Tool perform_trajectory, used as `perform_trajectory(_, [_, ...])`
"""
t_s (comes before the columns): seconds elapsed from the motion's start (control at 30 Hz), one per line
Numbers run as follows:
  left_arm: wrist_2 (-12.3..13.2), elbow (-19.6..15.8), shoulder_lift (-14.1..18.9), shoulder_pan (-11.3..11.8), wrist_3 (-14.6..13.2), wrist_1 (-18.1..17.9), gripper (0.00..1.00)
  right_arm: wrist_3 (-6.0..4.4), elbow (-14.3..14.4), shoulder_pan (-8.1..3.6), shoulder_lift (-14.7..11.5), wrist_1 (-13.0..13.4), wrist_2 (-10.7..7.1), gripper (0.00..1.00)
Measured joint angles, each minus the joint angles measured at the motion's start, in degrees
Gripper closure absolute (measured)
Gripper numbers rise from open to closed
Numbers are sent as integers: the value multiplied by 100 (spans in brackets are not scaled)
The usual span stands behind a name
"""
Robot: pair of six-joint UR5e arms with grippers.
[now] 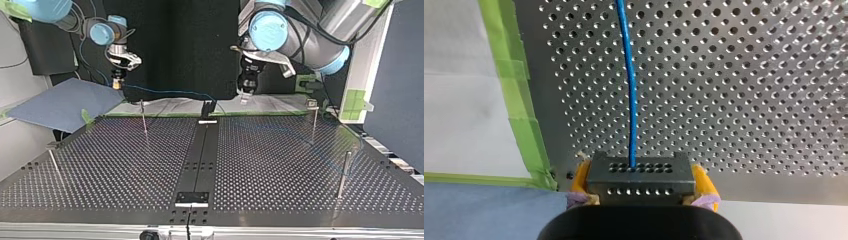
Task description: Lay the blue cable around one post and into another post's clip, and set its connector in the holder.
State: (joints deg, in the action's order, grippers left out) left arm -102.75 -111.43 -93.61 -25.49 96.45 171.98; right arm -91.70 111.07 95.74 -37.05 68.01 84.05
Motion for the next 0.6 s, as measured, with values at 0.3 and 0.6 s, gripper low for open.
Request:
perform_trajectory(0.3, [-16,-432,-433,-433,127,-431,2,17,-1,17,-260,-217,5,100])
perform_trajectory(0.6, [87,-897,-899,-899,166,-899,2,-7,-1,35,-289,-283,-7,100])
